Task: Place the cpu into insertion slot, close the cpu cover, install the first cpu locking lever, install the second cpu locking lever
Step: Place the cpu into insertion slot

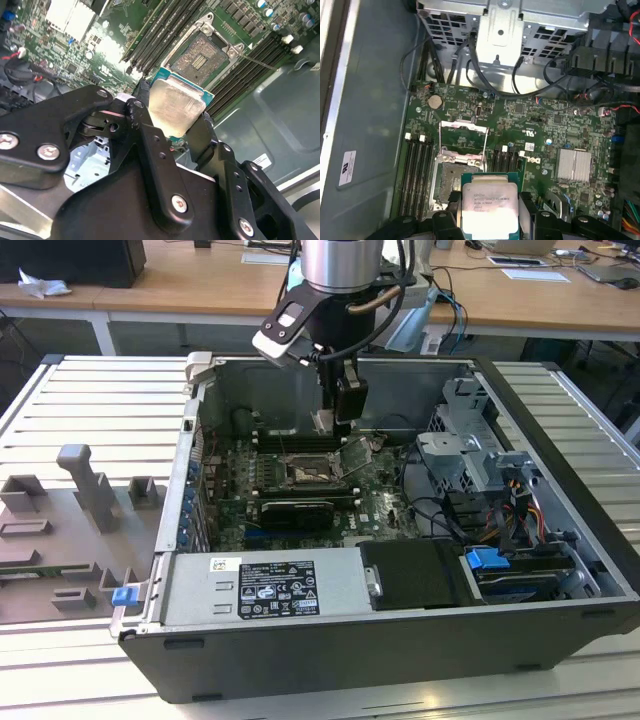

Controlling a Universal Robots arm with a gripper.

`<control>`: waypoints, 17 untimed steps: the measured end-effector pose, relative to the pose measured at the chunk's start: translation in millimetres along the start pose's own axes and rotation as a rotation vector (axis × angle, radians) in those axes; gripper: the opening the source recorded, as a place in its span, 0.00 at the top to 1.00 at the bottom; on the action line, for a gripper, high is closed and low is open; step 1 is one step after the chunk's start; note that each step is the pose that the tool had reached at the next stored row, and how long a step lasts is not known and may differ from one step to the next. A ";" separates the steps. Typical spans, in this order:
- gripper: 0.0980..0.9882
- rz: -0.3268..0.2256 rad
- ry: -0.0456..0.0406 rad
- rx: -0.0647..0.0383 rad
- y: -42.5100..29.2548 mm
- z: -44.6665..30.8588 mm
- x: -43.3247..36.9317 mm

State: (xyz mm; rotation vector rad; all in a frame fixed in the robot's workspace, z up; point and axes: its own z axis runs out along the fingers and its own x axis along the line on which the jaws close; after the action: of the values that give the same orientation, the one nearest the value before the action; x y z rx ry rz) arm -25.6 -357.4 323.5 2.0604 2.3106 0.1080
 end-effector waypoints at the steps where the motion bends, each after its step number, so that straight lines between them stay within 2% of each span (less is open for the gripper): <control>1: 0.50 0.009 -0.0006 0.000 0.0 0.7 0.0; 17: 0.50 0.015 -0.0010 0.000 -0.4 4.7 0.0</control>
State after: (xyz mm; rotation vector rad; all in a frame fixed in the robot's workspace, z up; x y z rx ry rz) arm -25.6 -357.4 318.7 2.0780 2.2945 0.1076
